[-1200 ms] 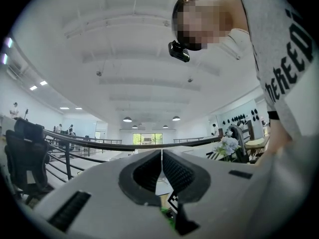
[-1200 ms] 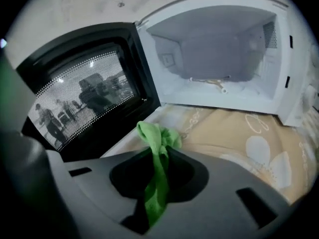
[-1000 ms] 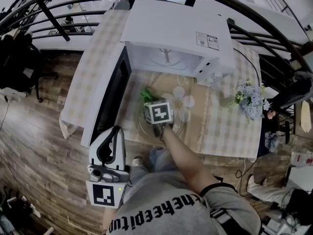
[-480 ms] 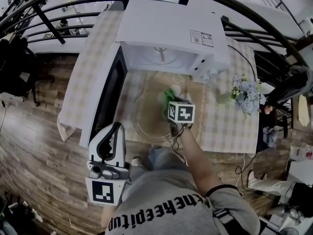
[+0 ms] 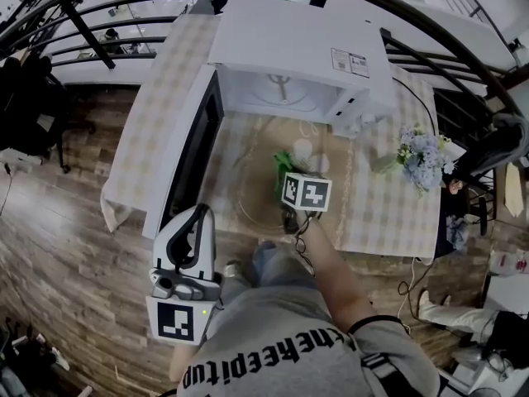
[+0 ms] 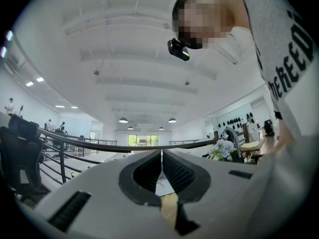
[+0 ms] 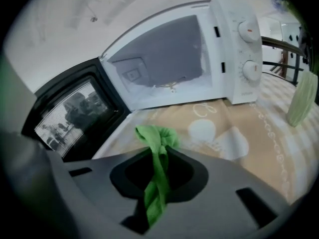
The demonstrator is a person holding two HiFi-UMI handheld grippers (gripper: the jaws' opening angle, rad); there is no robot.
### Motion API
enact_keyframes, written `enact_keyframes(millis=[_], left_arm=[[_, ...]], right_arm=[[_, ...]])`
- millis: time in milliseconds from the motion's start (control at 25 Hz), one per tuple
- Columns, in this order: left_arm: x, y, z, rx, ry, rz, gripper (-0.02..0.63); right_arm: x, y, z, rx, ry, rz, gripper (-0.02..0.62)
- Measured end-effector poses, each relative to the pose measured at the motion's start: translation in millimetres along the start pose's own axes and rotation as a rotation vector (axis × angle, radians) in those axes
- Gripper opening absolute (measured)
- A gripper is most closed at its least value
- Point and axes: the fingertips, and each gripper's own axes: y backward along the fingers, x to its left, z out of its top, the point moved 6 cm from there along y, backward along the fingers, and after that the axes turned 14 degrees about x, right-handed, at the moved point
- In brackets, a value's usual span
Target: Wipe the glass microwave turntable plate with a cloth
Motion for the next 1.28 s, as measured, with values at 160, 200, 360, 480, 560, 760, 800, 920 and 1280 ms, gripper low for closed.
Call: enact_keyframes(millis=[160, 200, 360, 480, 560, 760, 800, 920, 1280], left_arm=[[1.6, 7.3, 1.8, -0.005, 0.0, 0.004, 0.012], [2.2, 9.4, 1.8, -0.003, 0.0, 0.007, 0.012], [5.6, 18.3, 0.3, 0.007, 0.0, 0.022, 0.012], [8.2, 22.9, -1.2, 0.014, 0.001, 0.029, 0.012], [9.3, 24.1, -0.6, 0.013, 0.0, 0.028, 0.012], [6.4, 22.8, 1.0, 0.006, -0.005, 0.009, 0.012], [6.2, 22.4, 1.2, 0.005, -0.004, 0.005, 0.012], [4.2, 21.0, 1.7, 0.002, -0.004, -0.007, 0.012], [-7.3, 14.1, 3.4, -0.011, -0.011, -0.053, 0.012]], right_arm=[[70.3, -13.1, -8.2, 0.03, 0.081, 0.131, 0.049], [86.1, -16.6, -9.9, 0.039, 0.097, 0.157, 0.049], [124.7, -36.7, -20.5, 0.094, 0.178, 0.177, 0.049], [127.7, -43.3, -23.3, 0.087, 0.266, 0.135, 0.049], [124.3, -42.3, -22.5, 0.085, 0.259, 0.139, 0.048], [97.5, -34.5, -20.3, 0.075, 0.19, 0.115, 0.048], [90.4, -32.3, -20.2, 0.069, 0.176, 0.106, 0.048], [67.1, -24.7, -20.3, 0.05, 0.123, 0.086, 0.048], [-7.2, 1.2, -26.4, -0.003, -0.022, -0.008, 0.048]])
